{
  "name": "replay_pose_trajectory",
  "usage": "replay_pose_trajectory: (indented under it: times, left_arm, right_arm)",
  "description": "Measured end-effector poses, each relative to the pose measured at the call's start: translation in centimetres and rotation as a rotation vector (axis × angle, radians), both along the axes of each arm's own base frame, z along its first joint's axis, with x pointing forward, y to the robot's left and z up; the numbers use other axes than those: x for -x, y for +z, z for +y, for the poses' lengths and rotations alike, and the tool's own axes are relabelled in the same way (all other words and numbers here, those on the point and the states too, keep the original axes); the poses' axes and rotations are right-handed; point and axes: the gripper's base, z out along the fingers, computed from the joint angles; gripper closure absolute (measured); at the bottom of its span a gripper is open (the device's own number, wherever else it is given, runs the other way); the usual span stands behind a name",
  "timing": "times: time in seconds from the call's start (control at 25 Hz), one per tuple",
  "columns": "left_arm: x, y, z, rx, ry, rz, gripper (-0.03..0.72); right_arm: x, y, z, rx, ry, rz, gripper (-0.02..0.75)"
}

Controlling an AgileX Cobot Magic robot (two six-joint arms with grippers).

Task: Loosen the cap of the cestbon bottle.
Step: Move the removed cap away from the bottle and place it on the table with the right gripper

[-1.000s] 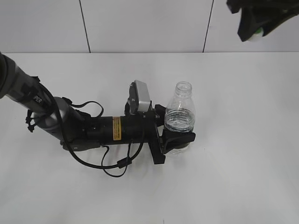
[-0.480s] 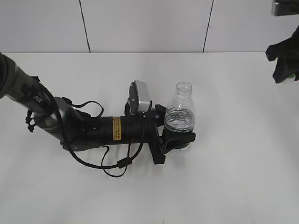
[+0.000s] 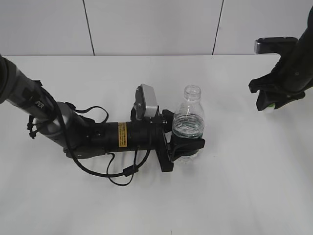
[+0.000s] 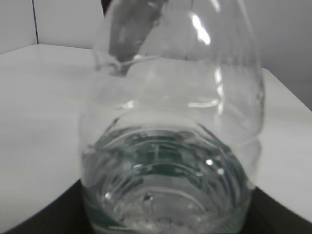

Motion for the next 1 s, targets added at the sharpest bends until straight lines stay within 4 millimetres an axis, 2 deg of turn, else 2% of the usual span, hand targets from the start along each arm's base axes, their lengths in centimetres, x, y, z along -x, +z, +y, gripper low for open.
replay_pose_trajectory:
  times: [0.2, 0.36, 1.0]
  left_arm:
    - [0.0, 0.0, 0.0, 0.001, 0.002, 0.001, 0.283]
    - [0.0, 0.0, 0.0, 0.001, 0.002, 0.001, 0.283]
    - [0.0, 0.0, 0.0, 0.001, 0.003, 0.001, 0.283]
  right_arm:
    - [-0.7, -3.5, 0.1, -0.003, -0.006, 0.049, 0.442]
    - [-0.8, -5.4, 0.2, -0.009, -0.015, 0.089, 0.442]
    - [-0.8, -5.5, 0.2, -0.012, -0.018, 0.092, 0.434]
